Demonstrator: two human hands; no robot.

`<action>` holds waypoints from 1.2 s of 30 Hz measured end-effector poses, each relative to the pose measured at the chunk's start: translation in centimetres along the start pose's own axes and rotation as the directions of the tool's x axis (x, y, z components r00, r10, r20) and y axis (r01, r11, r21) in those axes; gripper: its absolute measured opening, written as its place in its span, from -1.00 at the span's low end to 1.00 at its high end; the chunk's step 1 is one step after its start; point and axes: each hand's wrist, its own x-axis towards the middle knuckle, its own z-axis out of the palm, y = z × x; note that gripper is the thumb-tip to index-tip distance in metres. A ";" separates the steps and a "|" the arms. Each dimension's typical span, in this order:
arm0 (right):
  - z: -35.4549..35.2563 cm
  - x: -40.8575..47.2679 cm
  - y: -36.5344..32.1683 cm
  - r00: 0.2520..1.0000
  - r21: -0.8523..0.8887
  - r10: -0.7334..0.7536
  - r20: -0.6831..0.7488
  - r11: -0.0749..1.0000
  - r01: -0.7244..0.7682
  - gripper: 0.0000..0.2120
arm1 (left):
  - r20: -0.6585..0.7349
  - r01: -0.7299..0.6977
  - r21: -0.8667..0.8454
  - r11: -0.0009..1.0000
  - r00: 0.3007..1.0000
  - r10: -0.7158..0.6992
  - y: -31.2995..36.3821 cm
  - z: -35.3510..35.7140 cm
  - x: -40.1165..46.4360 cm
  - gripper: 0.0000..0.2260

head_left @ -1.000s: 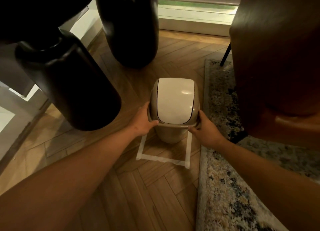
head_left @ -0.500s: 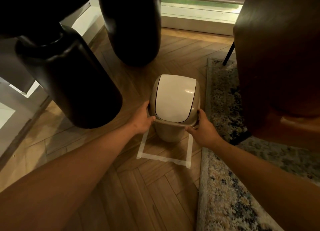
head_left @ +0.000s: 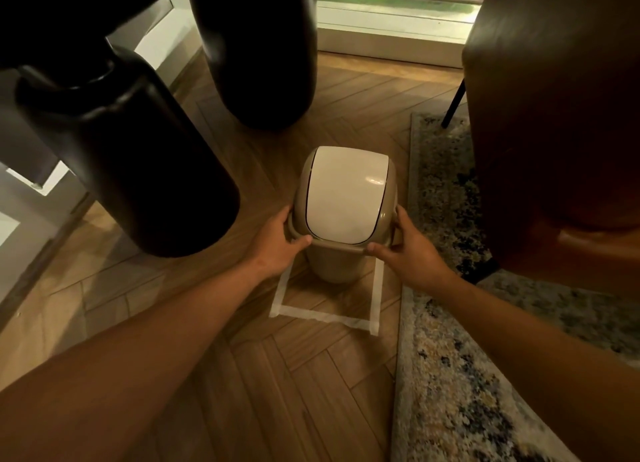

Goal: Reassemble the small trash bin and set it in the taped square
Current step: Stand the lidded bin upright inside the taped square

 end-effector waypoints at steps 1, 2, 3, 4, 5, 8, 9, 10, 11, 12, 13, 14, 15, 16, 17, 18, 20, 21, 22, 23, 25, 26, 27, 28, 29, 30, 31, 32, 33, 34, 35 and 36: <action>0.2 0.0 0.1 1.000 -0.012 -0.002 0.002 1.000 0.002 -0.09 | -0.005 -0.004 0.011 1.000 1.000 0.004 0.0 0.0 0.0 -0.31; 0.4 0.0 0.1 1.000 -0.029 -0.009 0.000 1.000 0.009 -0.12 | -0.008 -0.005 0.021 1.000 1.000 0.005 0.0 0.0 0.1 -0.32; 0.6 0.0 0.2 1.000 -0.046 -0.016 -0.006 0.999 0.015 -0.15 | -0.006 -0.006 0.027 1.000 1.000 0.006 0.0 0.0 0.1 -0.33; 0.9 -0.1 0.2 1.000 -0.057 -0.019 -0.015 0.998 0.018 -0.16 | -0.002 -0.006 0.031 1.000 1.000 0.006 0.0 0.0 0.2 -0.33; 1.1 -0.1 0.2 1.000 -0.059 -0.020 -0.024 0.998 0.018 -0.16 | 0.001 -0.006 0.035 0.999 1.000 0.006 -0.1 -0.1 0.3 -0.34; 1.6 -0.1 0.2 0.999 -0.049 -0.018 -0.027 0.999 0.017 -0.15 | 0.014 -0.007 0.039 0.999 1.000 0.006 -0.1 -0.3 0.4 -0.34; 1.6 0.0 0.2 1.000 -0.043 -0.017 -0.025 0.999 0.016 -0.15 | 0.016 -0.007 0.035 0.999 1.000 0.006 -0.1 -0.3 0.4 -0.34; 1.5 0.0 0.3 1.000 -0.035 -0.017 -0.023 0.999 0.016 -0.16 | 0.013 -0.009 0.031 0.999 1.000 0.009 -0.1 -0.3 0.4 -0.33; 1.4 0.0 0.3 1.000 -0.029 -0.016 -0.020 0.999 0.015 -0.17 | 0.009 -0.014 0.026 1.000 1.000 0.013 -0.1 -0.2 0.4 -0.33; 1.3 0.0 0.4 1.000 -0.025 -0.015 -0.015 1.000 0.015 -0.18 | 0.007 -0.018 0.020 1.000 1.000 0.018 -0.1 -0.2 0.3 -0.32; 1.2 0.0 0.4 1.000 -0.022 -0.016 -0.010 1.000 0.016 -0.19 | 0.006 -0.018 0.015 1.000 1.000 0.018 -0.1 -0.1 0.3 -0.31; 1.1 0.0 0.4 1.000 -0.017 -0.019 -0.005 1.000 0.019 -0.20 | 0.004 -0.017 0.011 1.000 1.000 0.017 -0.1 0.0 0.2 -0.30; 1.0 0.0 0.4 1.000 -0.014 -0.023 -0.001 1.000 0.023 -0.20 | 0.000 -0.016 0.007 1.000 1.000 0.016 0.0 0.0 0.2 -0.30; 0.9 0.0 0.5 1.000 -0.014 -0.025 0.002 1.000 0.025 -0.20 | -0.008 -0.018 0.003 1.000 1.000 0.018 0.0 0.1 0.1 -0.30; 0.8 0.1 0.5 1.000 -0.015 -0.025 0.008 1.000 0.025 -0.21 | -0.016 -0.018 -0.002 1.000 1.000 0.018 0.0 0.2 0.0 -0.30; 0.7 0.1 0.5 1.000 -0.014 -0.025 0.018 1.000 0.025 -0.21 | -0.025 -0.016 -0.005 1.000 1.000 0.016 0.0 0.4 -0.1 -0.29; 0.6 0.2 0.5 0.999 -0.015 -0.019 0.032 1.000 0.020 -0.20 | -0.046 -0.010 0.003 1.000 0.999 0.010 0.1 0.6 -0.3 -0.28; 0.5 0.2 0.6 0.999 -0.020 -0.017 0.033 1.000 0.017 -0.20 | -0.054 -0.009 0.010 1.000 0.998 0.010 0.1 0.6 -0.4 -0.27; 0.5 0.2 0.6 0.999 -0.026 -0.016 0.032 1.000 0.017 -0.20 | -0.059 -0.009 0.014 1.000 0.998 0.010 0.1 0.7 -0.4 -0.27; 0.5 0.2 0.7 0.999 -0.030 -0.018 0.029 0.999 0.019 -0.20 | -0.060 -0.008 0.014 1.000 0.998 0.008 0.2 0.7 -0.4 -0.27; 0.5 0.3 0.9 0.999 -0.030 -0.027 0.029 0.999 0.027 -0.20 | -0.056 -0.002 0.011 1.000 0.998 0.003 0.3 0.7 -0.5 -0.27; 0.5 0.3 0.9 0.999 -0.027 -0.031 0.030 0.999 0.032 -0.20 | -0.055 -0.002 0.013 1.000 0.998 0.003 0.4 0.7 -0.5 -0.26; 0.5 0.3 0.9 0.999 -0.023 -0.036 0.029 0.999 0.037 -0.19 | -0.052 -0.005 0.016 1.000 0.999 0.006 0.4 0.6 -0.5 -0.26; 0.6 0.4 1.0 0.999 -0.019 -0.040 0.018 0.999 0.040 -0.18 | -0.049 -0.009 0.022 1.000 0.999 0.010 0.4 0.6 -0.5 -0.27; 0.7 0.4 1.2 0.999 -0.024 -0.042 -0.008 0.999 0.042 -0.16 | -0.047 -0.015 0.031 0.999 0.999 0.016 0.3 0.6 -0.4 -0.28; 0.8 0.3 1.4 0.998 -0.042 -0.038 -0.047 0.998 0.036 -0.12 | -0.044 -0.021 0.049 0.999 0.999 0.023 0.3 0.5 -0.4 -0.29; 0.9 0.3 1.5 0.996 -0.064 -0.028 -0.090 0.998 0.022 -0.06 | -0.040 -0.026 0.079 0.997 0.999 0.029 0.2 0.3 -0.4 -0.29; 1.0 0.2 1.5 0.991 -0.083 -0.027 -0.128 0.996 0.016 -0.02 | -0.034 -0.036 0.115 0.993 0.999 0.040 0.1 0.2 -0.4 -0.28; 1.0 0.2 1.4 0.987 -0.104 -0.049 -0.156 0.994 0.033 0.01 | -0.029 -0.056 0.148 0.987 0.998 0.061 -0.1 0.1 -0.4 -0.25; 1.0 0.2 1.2 0.981 -0.127 -0.091 -0.169 0.989 0.069 0.03 | -0.025 -0.083 0.171 0.982 0.996 0.088 -0.2 0.0 -0.5 -0.23; 1.0 0.2 0.8 0.976 -0.143 -0.137 -0.167 0.983 0.113 0.04 | -0.021 -0.110 0.183 0.977 0.993 0.116 -0.2 -0.1 -0.6 -0.21; 1.0 0.3 0.5 0.972 -0.142 -0.175 -0.155 0.978 0.153 0.05 | -0.016 -0.129 0.183 0.975 0.991 0.134 -0.2 -0.1 -0.6 -0.20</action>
